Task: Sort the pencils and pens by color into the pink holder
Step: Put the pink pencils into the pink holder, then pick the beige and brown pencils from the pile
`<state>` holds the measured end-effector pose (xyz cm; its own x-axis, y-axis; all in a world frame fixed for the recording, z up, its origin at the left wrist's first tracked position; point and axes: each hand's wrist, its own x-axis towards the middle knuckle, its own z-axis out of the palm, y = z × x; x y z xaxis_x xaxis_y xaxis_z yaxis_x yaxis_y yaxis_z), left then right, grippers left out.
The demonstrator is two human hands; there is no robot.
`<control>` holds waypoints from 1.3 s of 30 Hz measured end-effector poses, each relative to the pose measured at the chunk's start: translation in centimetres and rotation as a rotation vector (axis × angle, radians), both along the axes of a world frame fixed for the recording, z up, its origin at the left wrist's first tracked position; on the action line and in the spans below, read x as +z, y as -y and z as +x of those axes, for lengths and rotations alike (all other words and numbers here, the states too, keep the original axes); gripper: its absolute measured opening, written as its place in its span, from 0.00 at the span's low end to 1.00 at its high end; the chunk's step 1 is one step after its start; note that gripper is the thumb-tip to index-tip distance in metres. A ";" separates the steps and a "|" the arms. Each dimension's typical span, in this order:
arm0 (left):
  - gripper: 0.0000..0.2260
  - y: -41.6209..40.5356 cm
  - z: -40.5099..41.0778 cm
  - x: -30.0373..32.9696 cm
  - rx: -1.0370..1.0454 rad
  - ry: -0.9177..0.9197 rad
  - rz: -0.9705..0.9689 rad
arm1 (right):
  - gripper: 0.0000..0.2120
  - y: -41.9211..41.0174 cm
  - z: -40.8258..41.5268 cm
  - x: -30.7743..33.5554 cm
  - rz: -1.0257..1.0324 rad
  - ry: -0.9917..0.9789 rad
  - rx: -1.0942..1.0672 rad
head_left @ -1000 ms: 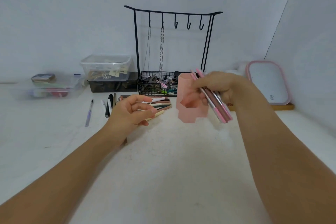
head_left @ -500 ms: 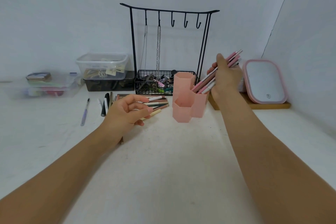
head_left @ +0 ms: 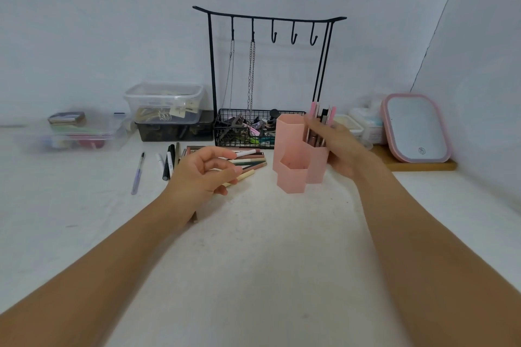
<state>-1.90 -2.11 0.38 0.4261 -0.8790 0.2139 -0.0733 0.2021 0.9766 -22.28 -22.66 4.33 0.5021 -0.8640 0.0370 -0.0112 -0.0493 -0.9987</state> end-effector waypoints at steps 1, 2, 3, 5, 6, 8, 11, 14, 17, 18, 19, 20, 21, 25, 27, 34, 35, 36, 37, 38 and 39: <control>0.12 0.0 0.0 0.0 0.002 0.001 0.001 | 0.33 0.3 -0.7 -0.3 -0.014 -0.063 0.087; 0.12 0.0 0.0 0.1 0.003 0.002 -0.001 | 0.35 0.5 -1.4 -0.4 -0.032 -0.136 0.169; 0.12 -0.1 0.1 0.1 0.004 0.004 -0.001 | 0.36 0.6 -1.9 -0.6 -0.052 -0.206 0.230; 0.12 -0.1 0.1 0.1 0.003 0.004 -0.003 | 0.34 0.6 -2.2 -0.8 -0.114 -0.312 0.236; 0.12 -0.1 0.2 0.1 0.002 0.005 -0.004 | 0.32 0.4 -2.1 -0.8 -0.132 -0.330 0.193; 0.11 -0.1 0.2 0.1 0.003 0.010 -0.005 | 0.27 -0.1 -1.7 -0.6 -0.123 -0.302 0.123; 0.11 -0.1 0.1 0.1 0.006 0.012 -0.006 | 0.20 -0.9 -1.6 0.0 -0.141 -0.319 0.024; 0.11 -0.1 0.0 0.2 0.007 0.009 -0.006 | 0.18 -1.1 -1.9 0.5 -0.212 -0.288 -0.108; 0.12 -0.2 0.1 0.2 0.009 0.010 -0.002 | 0.27 -1.2 -1.5 0.3 -0.242 -0.273 -0.248; 0.12 -0.2 0.1 0.2 0.011 0.011 0.000 | 0.30 -1.1 -1.3 0.1 -0.250 -0.273 -0.295; 0.12 -0.2 0.1 0.2 0.012 0.012 0.002 | 0.31 -1.0 -1.0 0.0 -0.262 -0.275 -0.336; 0.12 -0.2 0.1 0.2 0.014 0.014 0.005 | 0.31 -1.0 -0.9 -0.2 -0.282 -0.275 -0.366; 0.12 -0.3 0.1 0.2 0.017 0.016 0.008 | 0.30 -1.0 -0.7 -0.2 -0.302 -0.277 -0.388; 0.10 -0.3 0.3 0.4 0.057 0.045 0.010 | 0.28 -0.9 -0.7 0.6 -0.279 -0.315 -0.405; 0.09 -0.3 0.4 0.5 0.102 0.048 0.009 | 0.31 -0.8 -1.1 1.7 -0.304 -0.442 -0.429; 0.07 0.0 1.5 0.2 0.265 0.100 0.018 | 0.20 -3.1 -0.6 6.9 -0.587 -0.654 -0.451; 0.07 -0.1 1.6 0.2 0.292 0.138 0.020 | 0.16 -3.7 0.2 7.1 -0.614 -0.600 -0.347; 0.07 -0.2 1.7 0.2 0.318 0.193 0.019 | 0.12 -4.5 1.1 7.1 -0.623 -0.562 -0.197; 0.06 -0.2 1.7 0.2 0.349 0.258 0.016 | 0.10 -5.6 2.2 6.6 -0.618 -0.555 -0.015; 0.06 -0.4 1.8 0.3 0.386 0.327 0.010 | 0.08 -6.7 3.5 5.8 -0.622 -0.581 0.173; 0.06 -0.5 1.9 0.4 0.421 0.385 0.002 | 0.07 -7.5 4.8 4.6 -0.643 -0.626 0.328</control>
